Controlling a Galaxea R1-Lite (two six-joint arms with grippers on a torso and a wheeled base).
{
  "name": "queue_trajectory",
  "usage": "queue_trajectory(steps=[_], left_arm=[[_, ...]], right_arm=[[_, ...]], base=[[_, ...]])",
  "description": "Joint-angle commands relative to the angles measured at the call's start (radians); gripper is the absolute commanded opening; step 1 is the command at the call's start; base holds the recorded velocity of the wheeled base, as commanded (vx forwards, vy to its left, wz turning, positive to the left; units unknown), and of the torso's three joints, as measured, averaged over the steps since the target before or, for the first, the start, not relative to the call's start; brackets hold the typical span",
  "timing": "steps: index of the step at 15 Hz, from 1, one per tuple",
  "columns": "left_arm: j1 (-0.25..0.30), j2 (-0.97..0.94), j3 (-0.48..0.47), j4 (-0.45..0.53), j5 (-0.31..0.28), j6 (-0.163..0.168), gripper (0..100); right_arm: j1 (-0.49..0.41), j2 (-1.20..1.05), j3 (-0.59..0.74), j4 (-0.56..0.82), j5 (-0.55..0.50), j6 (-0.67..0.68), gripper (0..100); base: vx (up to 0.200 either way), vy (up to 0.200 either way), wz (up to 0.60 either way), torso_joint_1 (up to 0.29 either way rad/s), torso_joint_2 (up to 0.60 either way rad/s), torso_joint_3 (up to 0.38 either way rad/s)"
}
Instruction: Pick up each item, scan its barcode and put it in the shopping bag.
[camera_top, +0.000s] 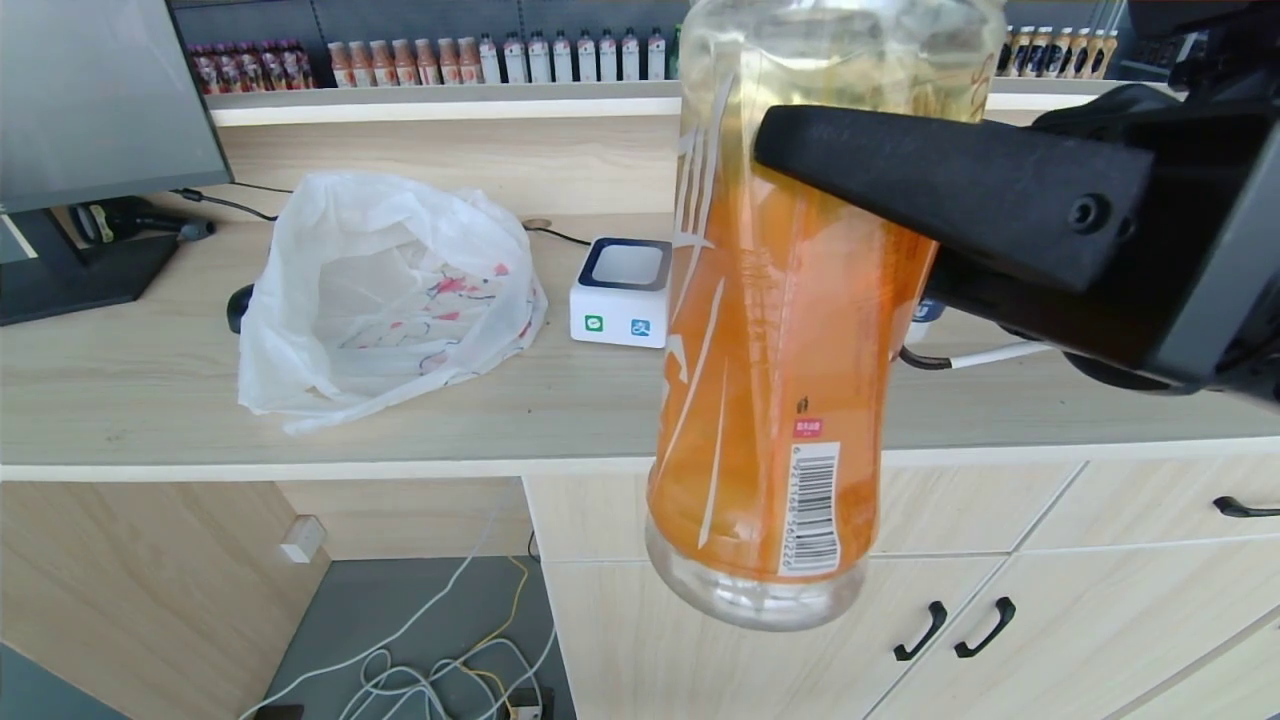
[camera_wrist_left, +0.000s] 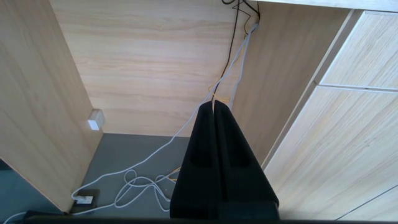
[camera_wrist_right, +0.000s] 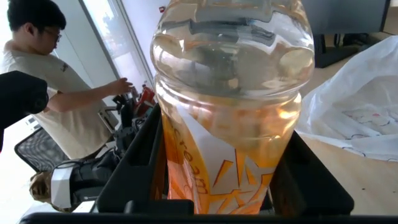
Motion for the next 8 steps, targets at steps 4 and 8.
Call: queue_trajectory(steps=[4, 8], left_arm=[[0.0, 0.0, 0.0, 0.0, 0.0, 0.0, 0], [0.0, 0.0, 0.0, 0.0, 0.0, 0.0, 0]], right_arm=[[0.0, -0.023, 0.027, -0.003, 0.0, -0.003, 0], [-0.019, -0.026, 0.114, -0.008, -0.015, -0.136, 0]], base=[[0.0, 0.0, 0.0, 0.0, 0.0, 0.0], [0.0, 0.0, 0.0, 0.0, 0.0, 0.0]])
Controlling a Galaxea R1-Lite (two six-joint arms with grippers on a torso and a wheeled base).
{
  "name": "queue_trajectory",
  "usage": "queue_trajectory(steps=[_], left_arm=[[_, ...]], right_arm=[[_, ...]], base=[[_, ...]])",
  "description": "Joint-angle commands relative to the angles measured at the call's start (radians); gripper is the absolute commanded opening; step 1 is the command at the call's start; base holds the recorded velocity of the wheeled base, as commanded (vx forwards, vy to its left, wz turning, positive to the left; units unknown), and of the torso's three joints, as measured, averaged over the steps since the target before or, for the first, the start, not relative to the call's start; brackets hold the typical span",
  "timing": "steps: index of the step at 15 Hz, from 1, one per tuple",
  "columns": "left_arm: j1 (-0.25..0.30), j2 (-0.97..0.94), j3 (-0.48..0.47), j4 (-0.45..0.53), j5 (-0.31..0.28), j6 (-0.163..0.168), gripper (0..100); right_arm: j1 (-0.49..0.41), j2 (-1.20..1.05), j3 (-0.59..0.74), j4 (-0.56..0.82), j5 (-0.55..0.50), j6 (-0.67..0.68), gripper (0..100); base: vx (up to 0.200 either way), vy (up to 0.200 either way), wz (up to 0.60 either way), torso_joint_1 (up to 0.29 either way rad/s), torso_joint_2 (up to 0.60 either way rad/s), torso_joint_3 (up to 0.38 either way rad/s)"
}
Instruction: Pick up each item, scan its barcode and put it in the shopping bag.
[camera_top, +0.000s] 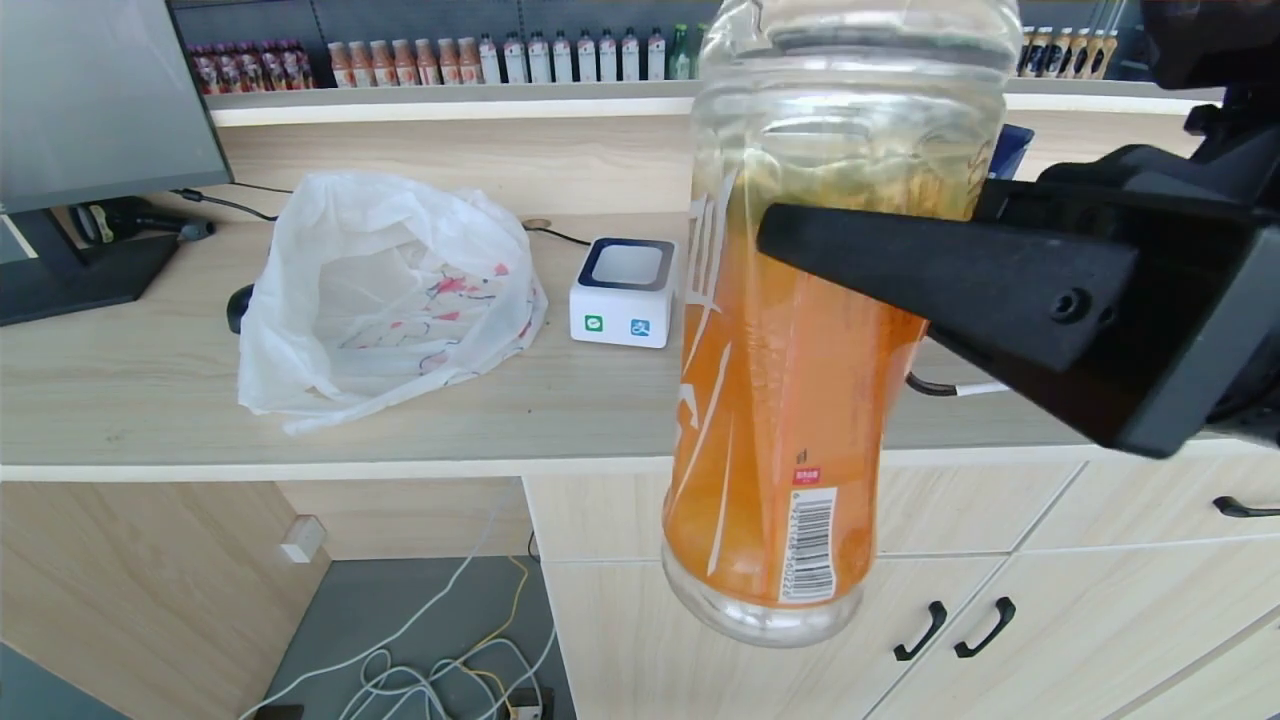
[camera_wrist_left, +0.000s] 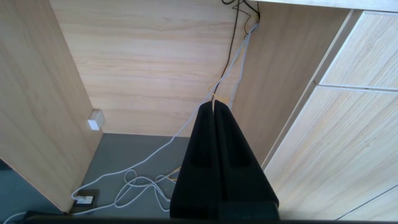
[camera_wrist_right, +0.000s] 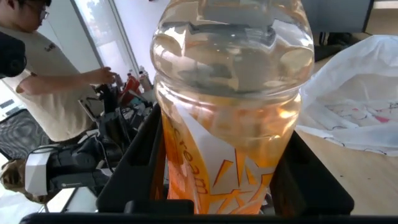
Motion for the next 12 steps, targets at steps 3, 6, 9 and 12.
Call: queue_trajectory(steps=[3, 6, 9, 12], left_arm=[[0.0, 0.0, 0.0, 0.0, 0.0, 0.0, 0], [0.0, 0.0, 0.0, 0.0, 0.0, 0.0, 0], [0.0, 0.0, 0.0, 0.0, 0.0, 0.0, 0], [0.0, 0.0, 0.0, 0.0, 0.0, 0.0, 0]], right_arm=[[-0.014, -0.048, 0.131, 0.0, -0.119, -0.107, 0], [-0.012, -0.05, 0.153, 0.003, -0.375, -0.229, 0], [-0.012, -0.034, 0.122, 0.003, -0.622, -0.372, 0], [-0.005, -0.007, 0.041, 0.003, -0.895, -0.43, 0]], base=[[0.0, 0.0, 0.0, 0.0, 0.0, 0.0], [0.0, 0.0, 0.0, 0.0, 0.0, 0.0], [0.0, 0.0, 0.0, 0.0, 0.0, 0.0], [0.0, 0.0, 0.0, 0.0, 0.0, 0.0]])
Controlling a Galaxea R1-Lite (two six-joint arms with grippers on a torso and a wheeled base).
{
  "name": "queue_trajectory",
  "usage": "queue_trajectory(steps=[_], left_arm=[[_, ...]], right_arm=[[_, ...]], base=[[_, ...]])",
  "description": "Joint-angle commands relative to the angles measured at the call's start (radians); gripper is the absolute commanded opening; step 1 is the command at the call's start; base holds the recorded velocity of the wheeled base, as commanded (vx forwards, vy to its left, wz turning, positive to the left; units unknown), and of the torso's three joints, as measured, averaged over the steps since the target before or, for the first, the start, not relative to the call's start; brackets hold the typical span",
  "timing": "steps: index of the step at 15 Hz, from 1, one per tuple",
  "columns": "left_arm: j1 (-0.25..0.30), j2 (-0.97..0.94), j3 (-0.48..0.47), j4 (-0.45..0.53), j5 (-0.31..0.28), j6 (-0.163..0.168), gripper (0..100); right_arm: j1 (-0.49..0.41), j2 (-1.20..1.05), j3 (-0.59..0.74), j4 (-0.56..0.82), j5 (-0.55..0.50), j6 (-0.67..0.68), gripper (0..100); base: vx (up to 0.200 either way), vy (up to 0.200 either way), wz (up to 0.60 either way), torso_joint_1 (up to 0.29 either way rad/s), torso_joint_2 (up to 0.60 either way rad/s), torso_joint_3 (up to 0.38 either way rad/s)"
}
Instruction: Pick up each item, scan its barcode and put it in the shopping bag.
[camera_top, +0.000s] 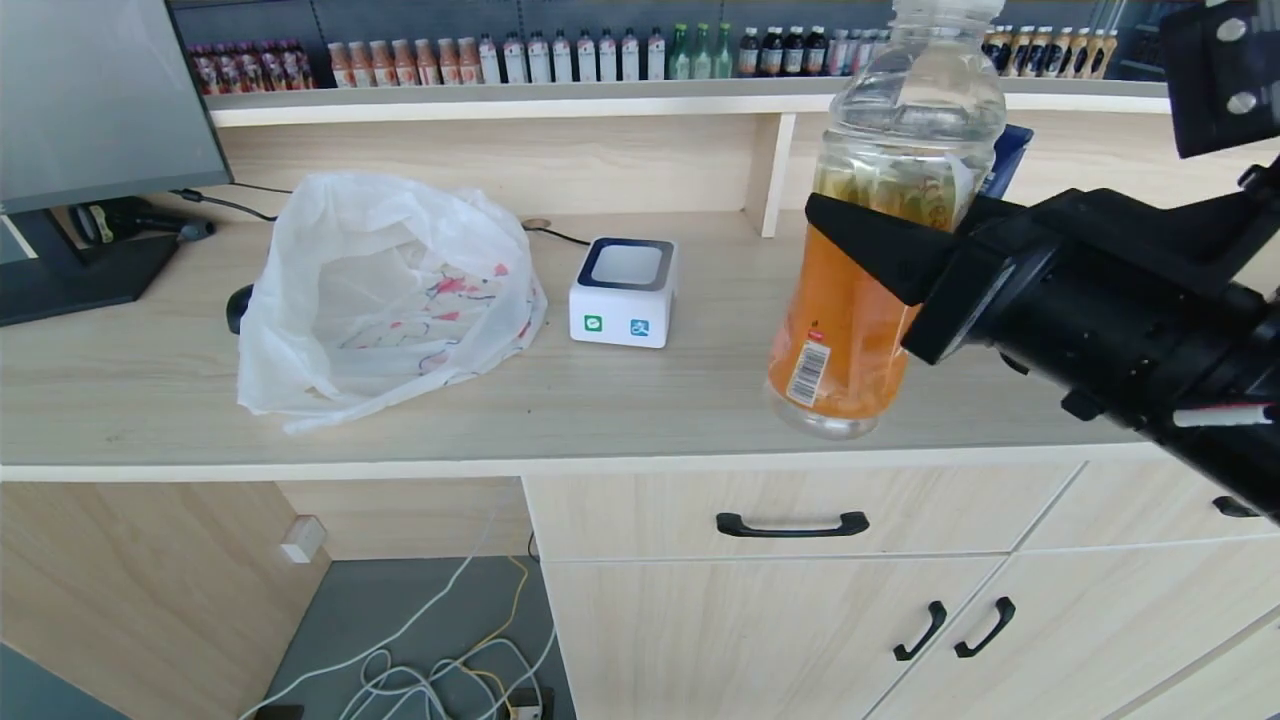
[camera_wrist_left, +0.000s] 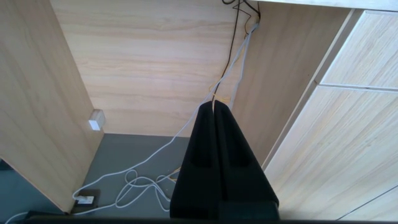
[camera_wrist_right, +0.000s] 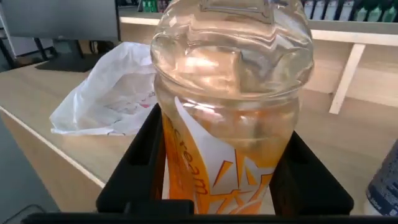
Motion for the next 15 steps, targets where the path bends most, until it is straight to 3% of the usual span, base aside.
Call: queue_trajectory(steps=[1, 4, 7, 9, 15], left_arm=[[-0.001, 0.0, 0.0, 0.0, 0.0, 0.006, 0], [0.0, 0.0, 0.0, 0.0, 0.0, 0.003, 0], [0.0, 0.0, 0.0, 0.0, 0.0, 0.003, 0], [0.0, 0.0, 0.0, 0.0, 0.0, 0.003, 0], [0.0, 0.0, 0.0, 0.0, 0.0, -0.002, 0]], right_arm=[[0.016, 0.053, -0.1, -0.004, -0.144, -0.029, 0], [0.033, 0.072, -0.126, -0.022, -0.271, -0.072, 0], [0.067, 0.181, -0.115, -0.329, -0.307, -0.222, 0], [0.073, 0.255, -0.12, -0.476, -0.339, -0.233, 0], [0.077, 0.263, -0.118, -0.486, -0.368, -0.219, 0]], base=[[0.0, 0.0, 0.0, 0.0, 0.0, 0.0], [0.0, 0.0, 0.0, 0.0, 0.0, 0.0], [0.0, 0.0, 0.0, 0.0, 0.0, 0.0], [0.0, 0.0, 0.0, 0.0, 0.0, 0.0], [0.0, 0.0, 0.0, 0.0, 0.0, 0.0]])
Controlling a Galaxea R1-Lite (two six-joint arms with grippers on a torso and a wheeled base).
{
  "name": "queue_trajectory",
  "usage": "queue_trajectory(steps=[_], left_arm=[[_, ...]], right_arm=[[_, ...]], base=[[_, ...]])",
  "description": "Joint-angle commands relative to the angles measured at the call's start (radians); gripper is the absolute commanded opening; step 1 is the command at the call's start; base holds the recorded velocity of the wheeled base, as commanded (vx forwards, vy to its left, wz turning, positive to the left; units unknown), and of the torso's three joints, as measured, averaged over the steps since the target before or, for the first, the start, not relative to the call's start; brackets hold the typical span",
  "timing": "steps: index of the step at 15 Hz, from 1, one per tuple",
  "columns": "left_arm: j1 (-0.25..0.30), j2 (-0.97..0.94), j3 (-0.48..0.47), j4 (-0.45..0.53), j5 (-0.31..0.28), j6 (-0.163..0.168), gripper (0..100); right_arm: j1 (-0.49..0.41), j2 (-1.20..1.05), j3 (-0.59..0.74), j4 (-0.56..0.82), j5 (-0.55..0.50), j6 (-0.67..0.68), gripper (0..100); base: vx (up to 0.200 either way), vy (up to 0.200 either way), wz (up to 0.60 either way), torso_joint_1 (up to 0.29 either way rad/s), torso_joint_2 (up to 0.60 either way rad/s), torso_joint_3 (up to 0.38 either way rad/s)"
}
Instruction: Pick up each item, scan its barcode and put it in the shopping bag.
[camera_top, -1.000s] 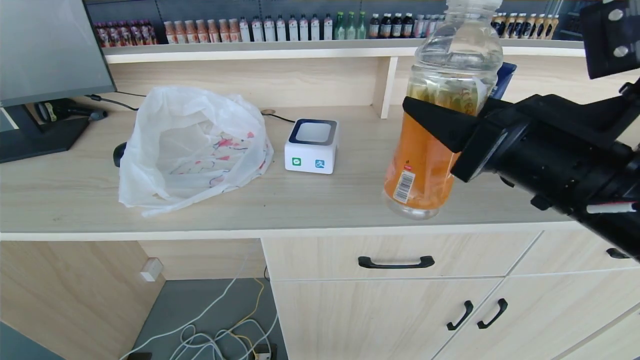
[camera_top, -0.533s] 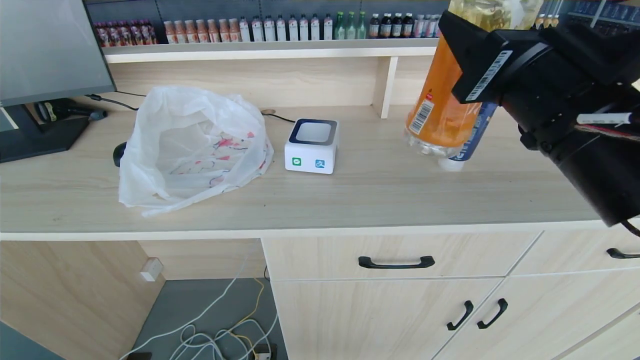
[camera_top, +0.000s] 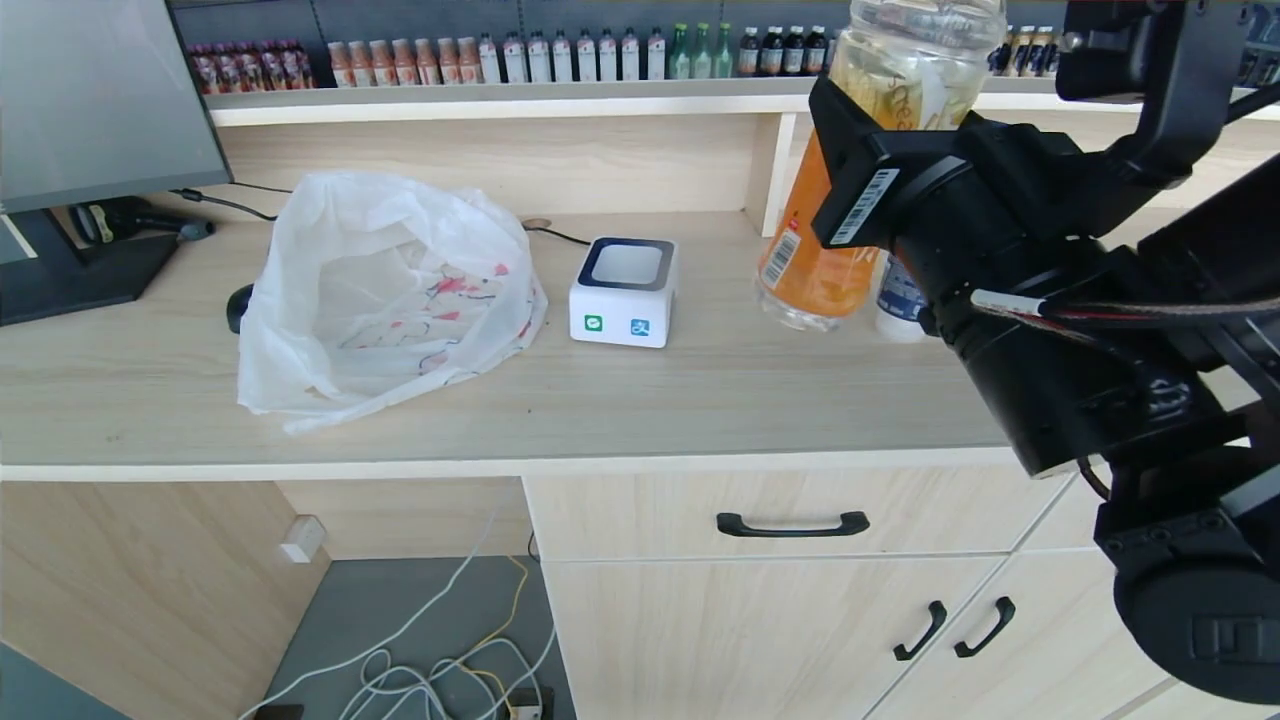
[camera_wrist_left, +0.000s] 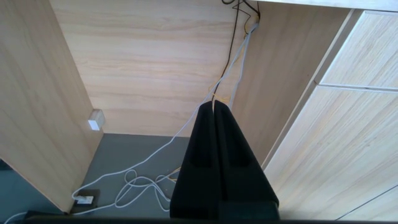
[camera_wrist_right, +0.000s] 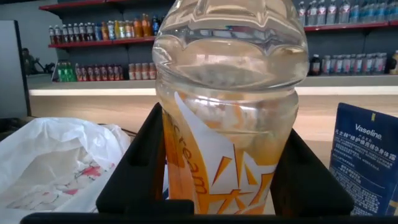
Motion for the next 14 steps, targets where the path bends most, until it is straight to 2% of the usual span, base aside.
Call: queue_trajectory(steps=[1, 3, 14], left_arm=[[0.0, 0.0, 0.0, 0.0, 0.0, -0.001, 0], [0.0, 0.0, 0.0, 0.0, 0.0, -0.002, 0], [0.0, 0.0, 0.0, 0.0, 0.0, -0.007, 0]], right_arm=[[-0.005, 0.016, -0.001, 0.001, -0.001, 0.014, 0], [-0.037, 0.017, -0.003, 0.001, -0.002, 0.029, 0], [-0.051, -0.006, -0.003, 0.03, -0.002, 0.057, 0]], base=[[0.0, 0.0, 0.0, 0.0, 0.0, 0.0], [0.0, 0.0, 0.0, 0.0, 0.0, 0.0], [0.0, 0.2, 0.0, 0.003, 0.0, 0.001]])
